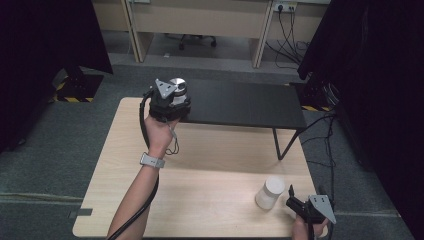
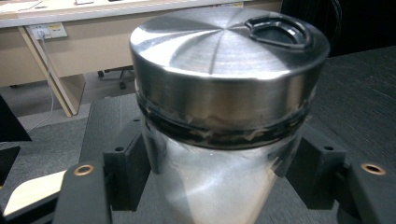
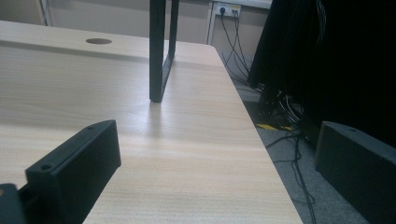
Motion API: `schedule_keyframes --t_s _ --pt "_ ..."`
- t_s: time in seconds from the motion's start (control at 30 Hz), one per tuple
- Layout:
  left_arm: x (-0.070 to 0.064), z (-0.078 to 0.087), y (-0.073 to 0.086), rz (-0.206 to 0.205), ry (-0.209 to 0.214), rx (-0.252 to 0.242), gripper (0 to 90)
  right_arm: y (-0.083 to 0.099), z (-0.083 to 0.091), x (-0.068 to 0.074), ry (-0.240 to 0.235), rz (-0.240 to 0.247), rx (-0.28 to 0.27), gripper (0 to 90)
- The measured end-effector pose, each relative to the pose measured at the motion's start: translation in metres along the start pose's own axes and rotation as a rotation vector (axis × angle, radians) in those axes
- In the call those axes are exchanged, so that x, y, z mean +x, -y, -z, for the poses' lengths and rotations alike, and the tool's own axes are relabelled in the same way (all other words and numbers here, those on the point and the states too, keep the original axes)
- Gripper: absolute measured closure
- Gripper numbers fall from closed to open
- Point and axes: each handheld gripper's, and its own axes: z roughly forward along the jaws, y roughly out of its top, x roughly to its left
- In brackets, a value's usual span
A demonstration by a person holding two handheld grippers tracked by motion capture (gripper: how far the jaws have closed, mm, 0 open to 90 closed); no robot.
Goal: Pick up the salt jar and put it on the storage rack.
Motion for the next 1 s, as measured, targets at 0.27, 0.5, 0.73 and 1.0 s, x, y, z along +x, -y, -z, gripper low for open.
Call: schedule_keyframes --t_s 0.27,0.5,0.73,1.0 --pt "0.0 -0.016 -0.005 0.02 0.001 0.005 31.0 0.0 0.0 0.0 -0.003 0.003 0.002 0.6" --pt "-0.003 -0.024 -0.009 0.016 -0.001 0.005 31.0 0.0 0.0 0.0 -0.004 0.001 0.0 0.6" --pt "-0.005 -0.033 -0.01 0.019 -0.004 0.011 31.0 0.0 0.0 -0.001 -0.003 0.001 -0.003 0.6" --pt "-0.008 -0.038 -0.01 0.011 -0.002 0.017 31.0 0.001 0.0 -0.001 -0.002 -0.001 -0.007 0.6"
